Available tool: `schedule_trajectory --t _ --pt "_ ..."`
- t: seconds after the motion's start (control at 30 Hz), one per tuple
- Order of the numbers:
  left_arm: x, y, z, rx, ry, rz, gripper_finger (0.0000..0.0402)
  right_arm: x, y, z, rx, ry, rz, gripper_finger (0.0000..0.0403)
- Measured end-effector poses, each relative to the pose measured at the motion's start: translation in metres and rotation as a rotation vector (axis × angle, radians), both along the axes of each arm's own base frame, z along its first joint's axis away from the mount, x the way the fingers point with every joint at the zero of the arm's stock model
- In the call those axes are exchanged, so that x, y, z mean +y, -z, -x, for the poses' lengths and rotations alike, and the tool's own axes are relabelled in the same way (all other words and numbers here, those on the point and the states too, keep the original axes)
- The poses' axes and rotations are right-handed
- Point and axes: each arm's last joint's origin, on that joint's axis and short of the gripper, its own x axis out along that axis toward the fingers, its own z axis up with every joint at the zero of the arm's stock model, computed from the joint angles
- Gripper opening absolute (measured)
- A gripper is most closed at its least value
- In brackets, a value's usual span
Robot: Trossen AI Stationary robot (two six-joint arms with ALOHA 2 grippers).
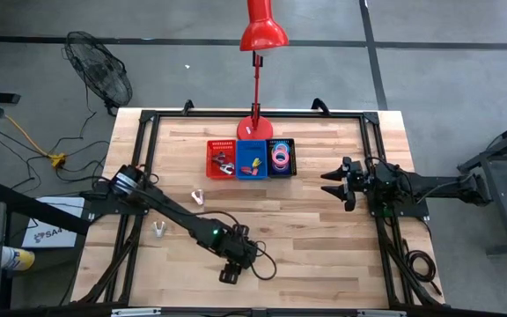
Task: Pick and place Stapler, Stapler remover, tape
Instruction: Put the green stapler into the blue basket
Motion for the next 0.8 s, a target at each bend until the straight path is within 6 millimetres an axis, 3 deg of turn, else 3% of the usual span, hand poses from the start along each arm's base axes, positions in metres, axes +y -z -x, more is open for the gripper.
schedule_trajectory --t 0.37,0.67,0.8 --pt "-0.005 0.004 0.002 0.008 0.007 -0.007 0.0257 0.0 0.0 0.0 0.005 0.0 0.0 0.022" --pt "-0.007 0.021 -0.001 0.056 -0.012 0.002 0.0256 0.0 0.001 0.0 0.007 -0.001 0.0 0.022" --pt "-0.006 0.022 -0.002 0.055 -0.039 -0.006 0.0234 0.0 0.001 0.0 0.008 0.0 0.0 0.022"
